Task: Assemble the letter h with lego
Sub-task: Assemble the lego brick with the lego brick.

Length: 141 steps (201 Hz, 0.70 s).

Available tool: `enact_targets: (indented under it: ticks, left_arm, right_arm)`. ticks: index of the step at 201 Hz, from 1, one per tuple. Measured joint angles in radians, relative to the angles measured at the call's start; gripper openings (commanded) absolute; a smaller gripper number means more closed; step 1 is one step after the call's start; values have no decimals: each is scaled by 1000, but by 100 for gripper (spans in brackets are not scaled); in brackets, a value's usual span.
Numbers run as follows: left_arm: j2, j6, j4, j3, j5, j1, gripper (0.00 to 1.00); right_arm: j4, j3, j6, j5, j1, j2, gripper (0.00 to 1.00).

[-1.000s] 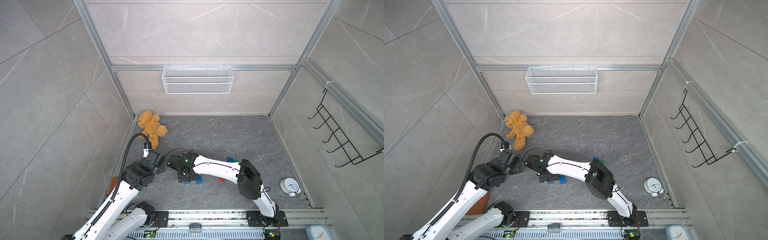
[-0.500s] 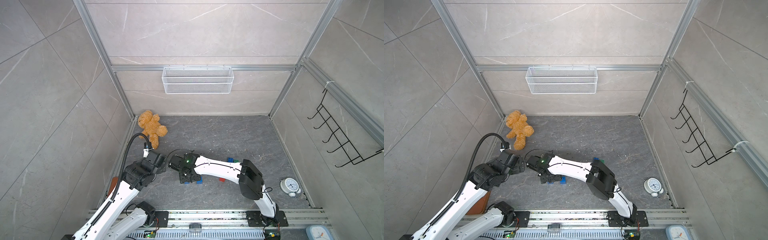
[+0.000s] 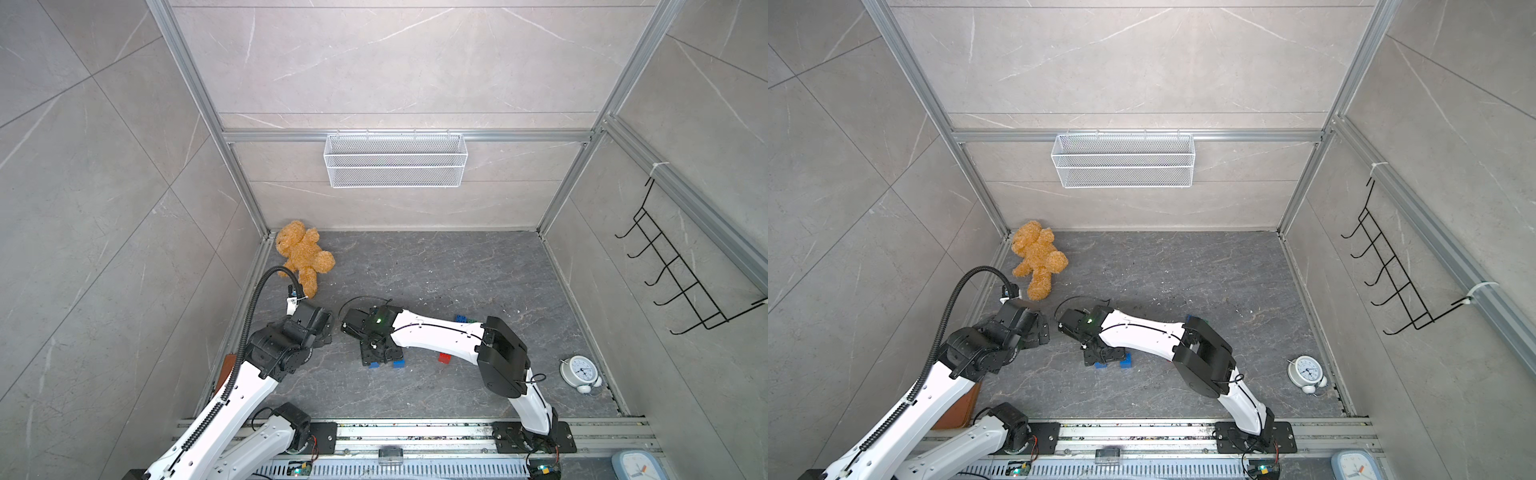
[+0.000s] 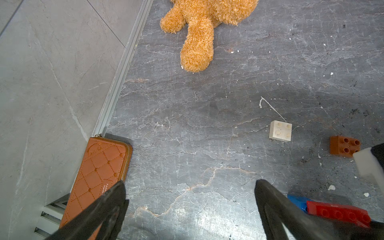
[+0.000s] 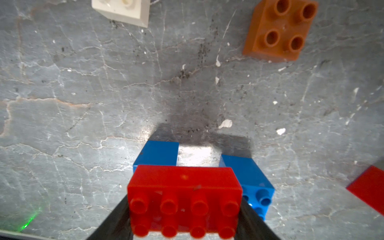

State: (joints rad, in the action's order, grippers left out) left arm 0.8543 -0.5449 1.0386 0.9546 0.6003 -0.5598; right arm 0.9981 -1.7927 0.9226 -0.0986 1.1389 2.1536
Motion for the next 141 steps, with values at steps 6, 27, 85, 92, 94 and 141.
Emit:
enact_targets:
  ticks: [6,27,85,92,94,141]
  left_arm:
    - [0,0,0,0,0,0,98]
    - [0,0,0,0,0,0,98]
    - [0,0,0,0,0,0,98]
    - [0,0,0,0,0,0,99]
    - [0,0,0,0,0,0,98]
    - [0,0,0,0,0,4,99]
  right_arm:
    - [-2,0,0,3,-1,0,0]
    - [-5,0,-1,11,-1,0,0]
    - [-1,0,2,10,5,0,0]
    - [0,0,4,10,8,0,0]
    - [1,0,5,10,10,0,0]
    - [10,0,25,-1,30,0,0]
